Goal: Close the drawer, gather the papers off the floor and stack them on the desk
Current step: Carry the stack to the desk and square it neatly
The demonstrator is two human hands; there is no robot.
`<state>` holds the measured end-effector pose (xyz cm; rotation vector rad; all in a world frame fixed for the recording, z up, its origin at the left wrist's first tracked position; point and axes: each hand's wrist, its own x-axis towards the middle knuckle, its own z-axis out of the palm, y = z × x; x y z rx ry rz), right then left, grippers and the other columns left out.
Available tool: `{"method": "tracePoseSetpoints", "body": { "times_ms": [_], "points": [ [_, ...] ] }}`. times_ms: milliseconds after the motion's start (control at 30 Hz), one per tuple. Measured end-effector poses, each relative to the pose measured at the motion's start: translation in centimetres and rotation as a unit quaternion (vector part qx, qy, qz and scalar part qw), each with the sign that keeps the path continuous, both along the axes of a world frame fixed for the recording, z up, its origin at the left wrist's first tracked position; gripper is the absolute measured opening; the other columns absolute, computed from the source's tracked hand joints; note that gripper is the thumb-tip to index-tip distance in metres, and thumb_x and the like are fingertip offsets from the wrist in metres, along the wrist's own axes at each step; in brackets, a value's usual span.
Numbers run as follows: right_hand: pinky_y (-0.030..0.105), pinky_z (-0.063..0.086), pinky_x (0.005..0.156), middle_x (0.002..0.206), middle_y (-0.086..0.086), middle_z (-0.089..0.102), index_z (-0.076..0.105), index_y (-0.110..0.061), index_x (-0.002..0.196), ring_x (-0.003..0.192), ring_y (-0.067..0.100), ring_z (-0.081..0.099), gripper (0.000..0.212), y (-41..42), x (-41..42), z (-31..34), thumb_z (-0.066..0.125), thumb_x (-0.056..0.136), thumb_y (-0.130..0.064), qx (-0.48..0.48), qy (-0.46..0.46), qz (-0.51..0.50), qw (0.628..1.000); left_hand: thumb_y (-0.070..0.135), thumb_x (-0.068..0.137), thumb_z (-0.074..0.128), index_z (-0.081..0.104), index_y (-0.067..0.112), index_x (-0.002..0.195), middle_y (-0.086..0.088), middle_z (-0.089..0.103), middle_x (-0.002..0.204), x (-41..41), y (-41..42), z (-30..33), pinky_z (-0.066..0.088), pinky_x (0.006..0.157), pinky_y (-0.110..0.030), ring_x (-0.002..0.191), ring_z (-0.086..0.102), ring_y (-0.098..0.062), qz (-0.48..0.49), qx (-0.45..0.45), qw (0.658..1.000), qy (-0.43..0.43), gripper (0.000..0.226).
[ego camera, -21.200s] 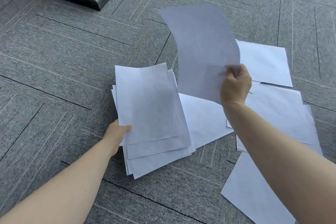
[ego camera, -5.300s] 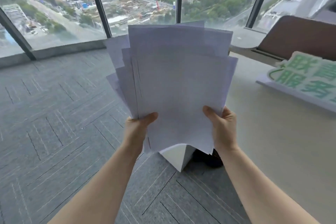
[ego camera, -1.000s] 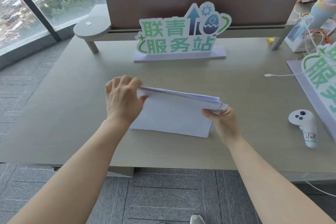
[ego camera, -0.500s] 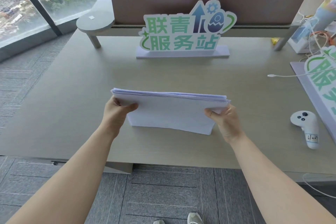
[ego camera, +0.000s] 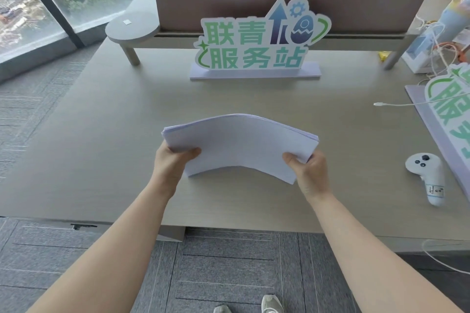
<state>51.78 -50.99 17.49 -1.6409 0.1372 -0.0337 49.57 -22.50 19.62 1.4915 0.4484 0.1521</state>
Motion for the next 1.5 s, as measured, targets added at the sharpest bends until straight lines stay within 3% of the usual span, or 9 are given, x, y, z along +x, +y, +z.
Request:
{"method": "tracePoseSetpoints", "body": {
  "times_ms": [200, 433, 567, 767, 933, 1033, 1133, 1300, 1500],
  "points": [
    [0.009, 0.048, 0.064, 0.072, -0.026, 0.072, 0.069, -0.025, 0.085, 0.071, -0.009, 0.066, 0.027, 0.6, 0.0, -0.1, 0.066, 0.087, 0.002, -0.002, 0.008, -0.005, 1.000, -0.005, 0.072, 0.074, 0.071, 0.017, 0.082, 0.014, 0.072, 0.067, 0.2, -0.1, -0.7, 0.049, 0.070, -0.024, 0.069, 0.065, -0.007, 0.020, -0.001, 0.999, 0.030, 0.025],
    [0.023, 0.053, 0.073, 0.077, -0.018, 0.075, 0.072, -0.023, 0.082, 0.077, 0.002, 0.070, 0.026, 0.6, 0.3, -0.1, 0.067, 0.085, 0.003, 0.015, 0.021, -0.009, 1.000, 0.008, 0.059, 0.074, 0.072, 0.017, 0.088, 0.005, 0.073, 0.081, 0.1, 0.7, -0.7, 0.052, 0.071, -0.024, 0.078, 0.066, -0.015, 0.008, -0.016, 1.000, 0.023, 0.030],
    [0.024, 0.048, 0.078, 0.075, -0.023, 0.073, 0.071, -0.026, 0.080, 0.075, -0.009, 0.067, 0.030, 0.5, -0.4, -2.4, 0.065, 0.085, 0.003, -0.025, 0.091, 0.027, 0.995, 0.010, 0.056, 0.075, 0.071, 0.016, 0.086, 0.007, 0.074, 0.077, -0.5, 0.6, -2.3, 0.051, 0.073, -0.025, 0.079, 0.066, -0.015, 0.006, -0.019, 0.998, 0.062, 0.030],
    [0.018, 0.047, 0.077, 0.081, -0.027, 0.072, 0.072, -0.033, 0.082, 0.080, -0.014, 0.065, 0.026, 0.6, -0.9, -3.8, 0.066, 0.089, -0.008, -0.044, 0.118, 0.019, 0.992, -0.001, 0.074, 0.076, 0.071, 0.018, 0.082, 0.014, 0.073, 0.069, 0.0, 0.5, -3.0, 0.049, 0.071, -0.023, 0.074, 0.065, -0.010, 0.019, -0.006, 0.997, 0.070, 0.022],
    [0.007, 0.047, 0.066, 0.087, -0.018, 0.072, 0.072, -0.026, 0.091, 0.075, -0.013, 0.064, 0.017, 1.3, -0.8, -3.0, 0.063, 0.091, -0.011, -0.052, 0.094, -0.016, 0.994, -0.005, 0.076, 0.073, 0.070, 0.014, 0.083, 0.002, 0.071, 0.080, 0.2, 0.3, -3.1, 0.051, 0.071, -0.026, 0.074, 0.064, -0.013, 0.031, -0.002, 0.998, 0.061, 0.020],
    [0.022, 0.051, 0.072, 0.087, -0.013, 0.073, 0.070, -0.025, 0.087, 0.077, -0.001, 0.067, 0.012, 1.9, 0.3, -2.2, 0.066, 0.088, -0.014, -0.054, 0.078, -0.045, 0.994, -0.008, 0.076, 0.071, 0.070, 0.014, 0.078, 0.006, 0.072, 0.073, 0.5, 0.5, -3.4, 0.053, 0.066, -0.027, 0.070, 0.063, -0.015, 0.036, 0.003, 0.998, 0.057, 0.022],
    [0.033, 0.053, 0.074, 0.084, -0.007, 0.075, 0.071, -0.022, 0.085, 0.078, 0.017, 0.069, 0.007, 2.5, 1.5, -0.8, 0.069, 0.083, -0.016, -0.038, 0.084, -0.049, 0.995, -0.008, 0.076, 0.070, 0.068, 0.015, 0.076, 0.005, 0.071, 0.073, 0.7, 1.1, -3.5, 0.053, 0.066, -0.029, 0.070, 0.064, -0.018, 0.051, -0.001, 0.997, 0.063, 0.024],
    [0.023, 0.050, 0.067, 0.079, -0.006, 0.070, 0.071, -0.019, 0.086, 0.072, 0.012, 0.062, 0.012, 4.4, 2.6, 2.0, 0.066, 0.086, -0.008, 0.064, 0.057, -0.085, 0.993, -0.003, 0.066, 0.074, 0.069, 0.014, 0.078, 0.001, 0.074, 0.075, 0.5, 2.9, -3.1, 0.055, 0.072, -0.035, 0.070, 0.066, -0.020, 0.074, -0.075, 0.992, 0.068, 0.022],
    [0.030, 0.053, 0.059, 0.086, 0.002, 0.068, 0.065, -0.027, 0.096, 0.069, 0.021, 0.064, 0.015, 8.8, 1.9, 2.1, 0.055, 0.094, -0.016, 0.197, 0.116, -0.070, 0.971, -0.008, 0.075, 0.069, 0.067, 0.010, 0.087, -0.006, 0.071, 0.086, 0.0, 3.7, -2.9, 0.052, 0.078, -0.040, 0.081, 0.064, -0.026, 0.120, -0.157, 0.976, 0.086, 0.022]
  ]
}}
